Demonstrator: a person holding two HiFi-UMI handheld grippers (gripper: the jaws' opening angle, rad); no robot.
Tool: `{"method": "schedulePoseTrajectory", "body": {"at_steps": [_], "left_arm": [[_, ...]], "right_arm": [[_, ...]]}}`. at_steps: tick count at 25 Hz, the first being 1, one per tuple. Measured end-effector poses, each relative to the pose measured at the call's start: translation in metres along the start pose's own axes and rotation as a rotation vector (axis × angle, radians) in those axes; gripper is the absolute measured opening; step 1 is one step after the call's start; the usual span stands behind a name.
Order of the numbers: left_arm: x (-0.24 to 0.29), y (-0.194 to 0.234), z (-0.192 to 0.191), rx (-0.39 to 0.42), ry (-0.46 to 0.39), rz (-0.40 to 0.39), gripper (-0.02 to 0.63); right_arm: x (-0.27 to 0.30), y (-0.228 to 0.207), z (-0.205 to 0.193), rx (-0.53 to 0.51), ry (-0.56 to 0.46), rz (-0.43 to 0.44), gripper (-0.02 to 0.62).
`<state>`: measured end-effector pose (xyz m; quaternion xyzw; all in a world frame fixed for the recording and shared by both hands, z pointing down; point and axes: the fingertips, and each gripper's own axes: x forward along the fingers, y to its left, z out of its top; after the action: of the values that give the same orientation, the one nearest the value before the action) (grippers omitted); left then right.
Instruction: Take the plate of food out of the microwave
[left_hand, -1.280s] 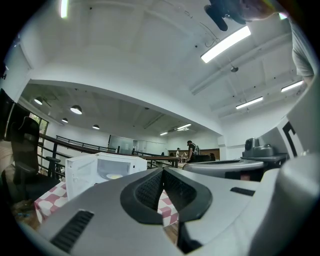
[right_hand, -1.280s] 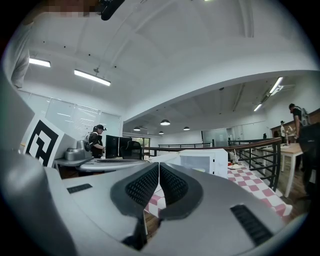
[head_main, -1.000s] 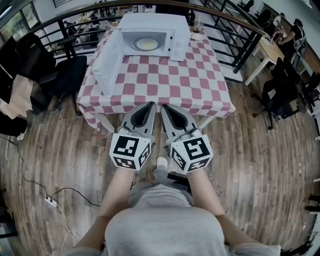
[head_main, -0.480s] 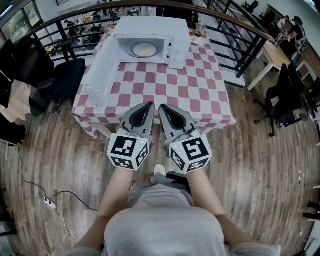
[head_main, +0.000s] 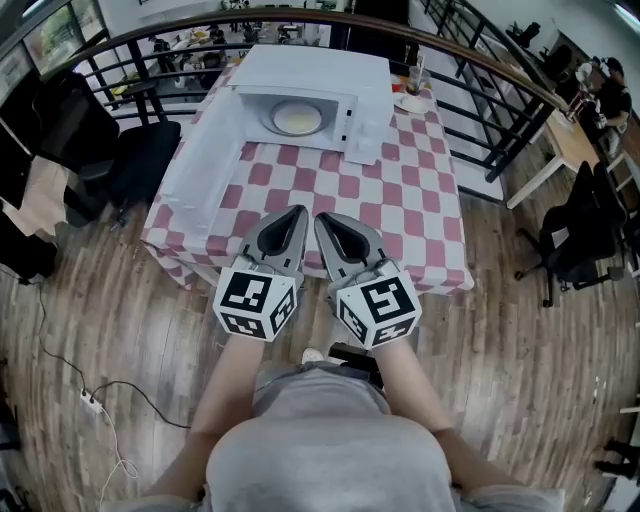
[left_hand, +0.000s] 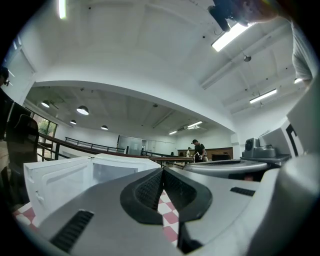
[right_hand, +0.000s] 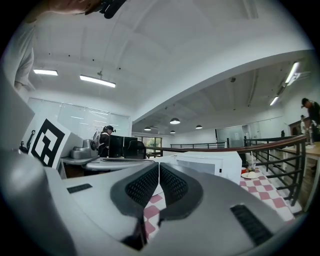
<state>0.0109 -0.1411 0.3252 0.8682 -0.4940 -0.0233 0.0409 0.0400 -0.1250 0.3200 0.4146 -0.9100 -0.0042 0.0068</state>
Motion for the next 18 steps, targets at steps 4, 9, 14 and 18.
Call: {"method": "schedulePoseTrajectory", "body": {"at_steps": [4, 9, 14, 18], "left_arm": [[0.014, 0.007, -0.004, 0.0, 0.008, 0.015, 0.003], [0.027, 0.017, -0.006, -0.006, 0.013, 0.029, 0.003], [0.04, 0.028, -0.01, -0.012, 0.019, 0.036, 0.003], [0.054, 0.04, -0.01, -0.019, 0.015, 0.042, 0.003]], "right_arm": [[0.011, -0.01, -0.003, -0.007, 0.001, 0.017, 0.028], [0.022, -0.022, -0.006, 0.002, 0.001, 0.016, 0.028], [0.036, -0.034, -0.011, 0.009, 0.009, 0.017, 0.028], [0.049, -0.046, -0.014, 0.016, 0.011, 0.006, 0.028]]}}
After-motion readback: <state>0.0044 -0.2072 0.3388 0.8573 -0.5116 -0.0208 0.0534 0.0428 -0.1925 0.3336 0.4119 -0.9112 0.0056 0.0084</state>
